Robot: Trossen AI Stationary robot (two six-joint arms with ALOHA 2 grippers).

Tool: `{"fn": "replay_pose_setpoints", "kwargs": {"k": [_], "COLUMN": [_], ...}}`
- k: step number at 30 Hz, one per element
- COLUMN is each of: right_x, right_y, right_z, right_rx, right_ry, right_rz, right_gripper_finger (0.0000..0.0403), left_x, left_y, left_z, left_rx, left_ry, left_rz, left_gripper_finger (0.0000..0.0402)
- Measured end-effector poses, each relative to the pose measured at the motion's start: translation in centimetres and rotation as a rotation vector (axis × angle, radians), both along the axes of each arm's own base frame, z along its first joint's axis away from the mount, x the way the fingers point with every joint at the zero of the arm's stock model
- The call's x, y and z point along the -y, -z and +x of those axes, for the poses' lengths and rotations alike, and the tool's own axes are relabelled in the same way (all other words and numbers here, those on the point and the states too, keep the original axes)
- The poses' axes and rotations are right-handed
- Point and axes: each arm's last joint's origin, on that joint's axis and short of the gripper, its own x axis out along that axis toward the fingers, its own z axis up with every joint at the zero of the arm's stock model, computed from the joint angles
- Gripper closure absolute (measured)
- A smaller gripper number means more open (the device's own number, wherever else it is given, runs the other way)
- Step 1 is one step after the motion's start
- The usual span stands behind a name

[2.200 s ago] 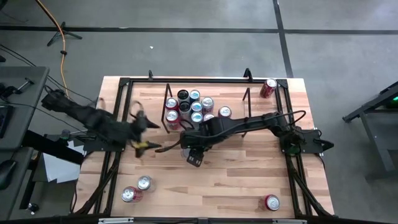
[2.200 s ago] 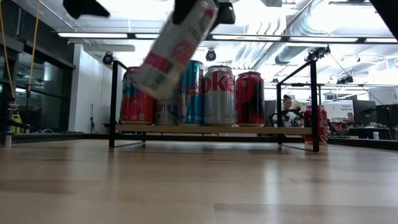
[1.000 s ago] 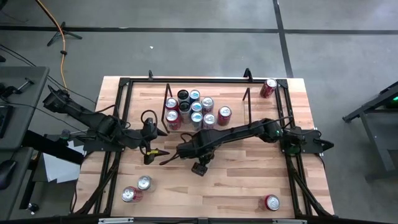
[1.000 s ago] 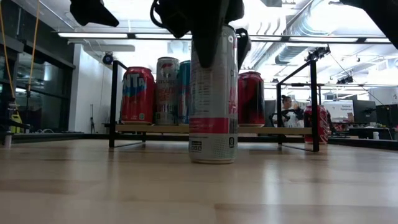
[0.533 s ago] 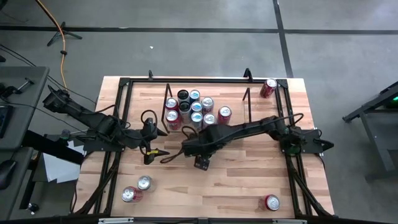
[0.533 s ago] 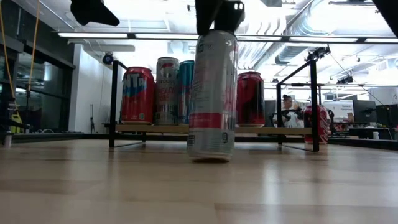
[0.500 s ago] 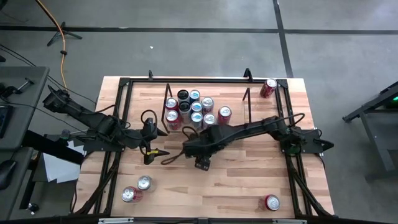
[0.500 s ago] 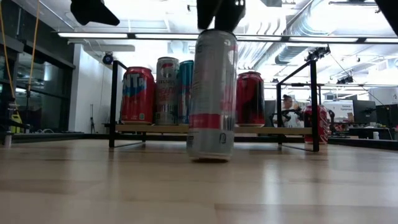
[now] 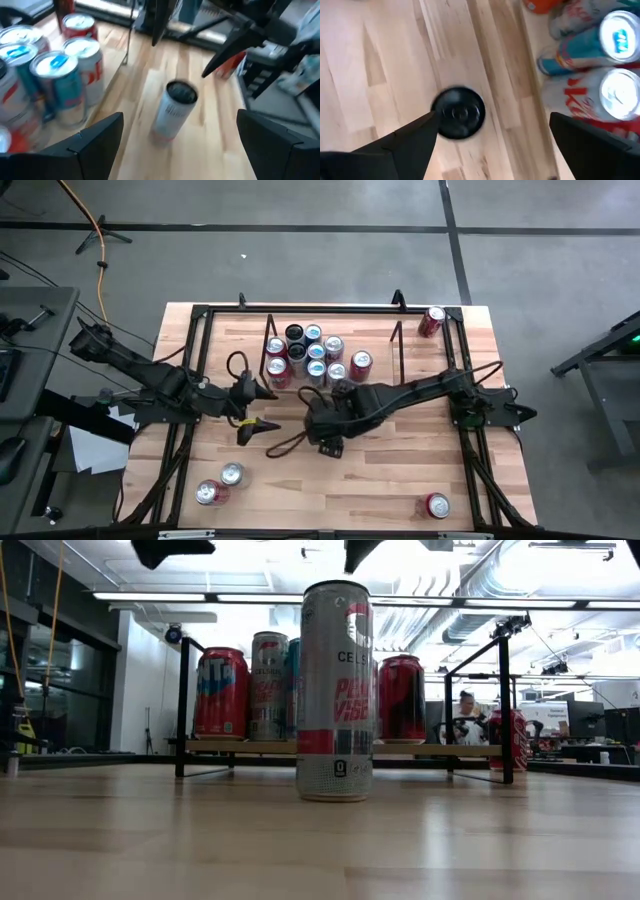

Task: Place canned beverage on shelf
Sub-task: Put the white-pink soda can on the shelf aligned with the other white-pink soda cans

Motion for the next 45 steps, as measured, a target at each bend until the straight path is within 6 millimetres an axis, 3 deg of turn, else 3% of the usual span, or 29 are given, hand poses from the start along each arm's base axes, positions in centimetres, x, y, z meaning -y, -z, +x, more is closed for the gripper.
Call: {"fn": "replay_pose_setpoints", "kwargs": {"k": [3, 7, 12, 19, 24, 29, 37, 45], "right_x": [-0.8, -2.1, -2.8, -1.4, -0.2, 0.3, 0.5, 0.4], "right_y": [-0.6, -1.3, -1.9, -2.6, -2.8, -2.5, -2.5, -2.6], "right_z": [-1.4, -3.3, -6.0, -11.3, -13.7, -14.5, -14.4, -14.4], "right_rx": [-0.018, -0.014, 0.019, 0.118, 0.199, 0.231, 0.229, 0.235], "right_ry": [0.003, 0.029, 0.111, 0.334, 0.430, 0.449, 0.429, 0.424], "right_rz": [-0.020, -0.027, -0.036, -0.049, -0.015, -0.017, -0.033, -0.034], "right_gripper_finger": [0.0036, 0.0036, 0.0036, 0.0036, 0.0036, 0.0036, 0.0036, 0.0036], "left_x": [0.6, 1.5, 2.6, 5.2, 6.5, 7.3, 8.9, 8.7], "left_y": [0.8, 3.5, 6.6, 9.4, 11.1, 12.5, 13.4, 14.7], "left_z": [1.1, 2.8, 5.1, 7.7, 9.1, 10.7, 13.7, 16.1], "left_rx": [0.100, 0.185, 0.080, 0.015, 0.035, 0.061, 0.062, 0.029], "left_ry": [0.015, 0.031, 0.015, -0.058, -0.193, -0.338, -0.349, -0.360], "left_rz": [-0.055, -0.108, -0.054, 0.048, 0.084, 0.088, 0.109, 0.138], "left_gripper_finger": [0.0060, 0.0060, 0.0060, 0.0061, 0.0062, 0.0063, 0.0063, 0.0063]}}
